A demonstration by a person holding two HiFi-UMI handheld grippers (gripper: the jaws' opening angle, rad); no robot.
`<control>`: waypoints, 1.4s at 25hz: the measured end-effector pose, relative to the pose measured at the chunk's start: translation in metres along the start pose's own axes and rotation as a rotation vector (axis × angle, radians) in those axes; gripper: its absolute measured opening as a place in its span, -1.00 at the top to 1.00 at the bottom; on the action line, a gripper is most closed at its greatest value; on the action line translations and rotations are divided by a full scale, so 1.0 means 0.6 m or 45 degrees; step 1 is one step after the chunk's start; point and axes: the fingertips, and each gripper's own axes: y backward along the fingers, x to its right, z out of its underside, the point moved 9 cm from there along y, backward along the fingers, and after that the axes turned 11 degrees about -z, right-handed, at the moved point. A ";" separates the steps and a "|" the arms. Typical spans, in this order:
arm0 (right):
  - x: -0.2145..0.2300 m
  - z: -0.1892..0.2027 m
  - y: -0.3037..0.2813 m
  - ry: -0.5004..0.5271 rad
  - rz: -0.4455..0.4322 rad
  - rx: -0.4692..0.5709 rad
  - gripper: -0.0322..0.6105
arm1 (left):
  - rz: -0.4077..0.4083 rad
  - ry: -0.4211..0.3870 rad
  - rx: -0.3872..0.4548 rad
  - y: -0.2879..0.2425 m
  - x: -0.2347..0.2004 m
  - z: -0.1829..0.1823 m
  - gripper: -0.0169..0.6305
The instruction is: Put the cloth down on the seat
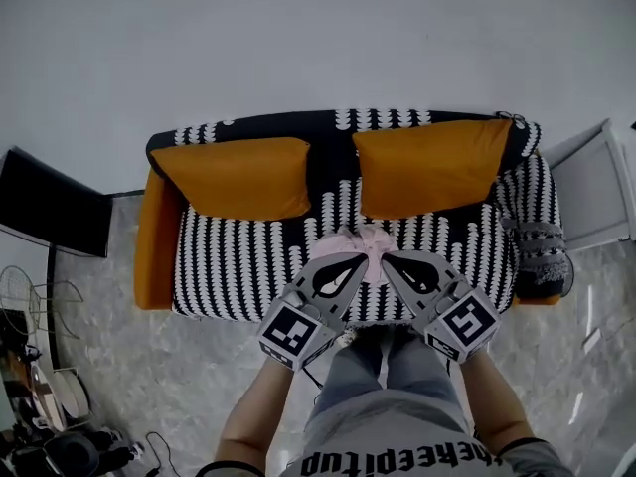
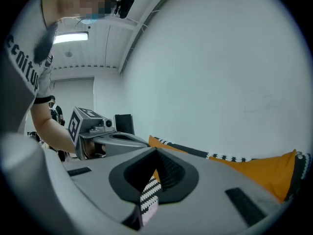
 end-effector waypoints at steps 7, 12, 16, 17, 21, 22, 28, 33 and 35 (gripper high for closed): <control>-0.001 -0.031 0.008 0.048 -0.028 0.035 0.92 | -0.020 0.005 0.045 0.009 0.010 -0.042 0.88; 0.000 -0.052 0.015 0.071 -0.053 0.078 0.92 | -0.062 0.066 0.070 0.013 0.016 -0.067 0.88; 0.001 -0.070 0.023 0.092 -0.058 0.118 0.92 | -0.078 0.057 0.088 0.015 0.023 -0.078 0.88; 0.002 -0.073 0.025 0.098 -0.060 0.124 0.92 | -0.083 0.053 0.088 0.015 0.025 -0.079 0.88; 0.004 -0.082 0.034 0.118 -0.080 0.141 0.92 | -0.098 0.046 0.087 0.012 0.034 -0.082 0.88; 0.005 -0.083 0.036 0.121 -0.084 0.144 0.92 | -0.100 0.046 0.088 0.011 0.037 -0.083 0.88; 0.009 -0.084 0.047 0.126 -0.098 0.147 0.92 | -0.115 0.039 0.101 0.004 0.049 -0.089 0.88; 0.013 -0.086 0.059 0.134 -0.114 0.148 0.92 | -0.128 0.044 0.104 0.000 0.062 -0.094 0.88; 0.014 -0.087 0.061 0.139 -0.120 0.148 0.92 | -0.134 0.036 0.108 -0.001 0.064 -0.096 0.88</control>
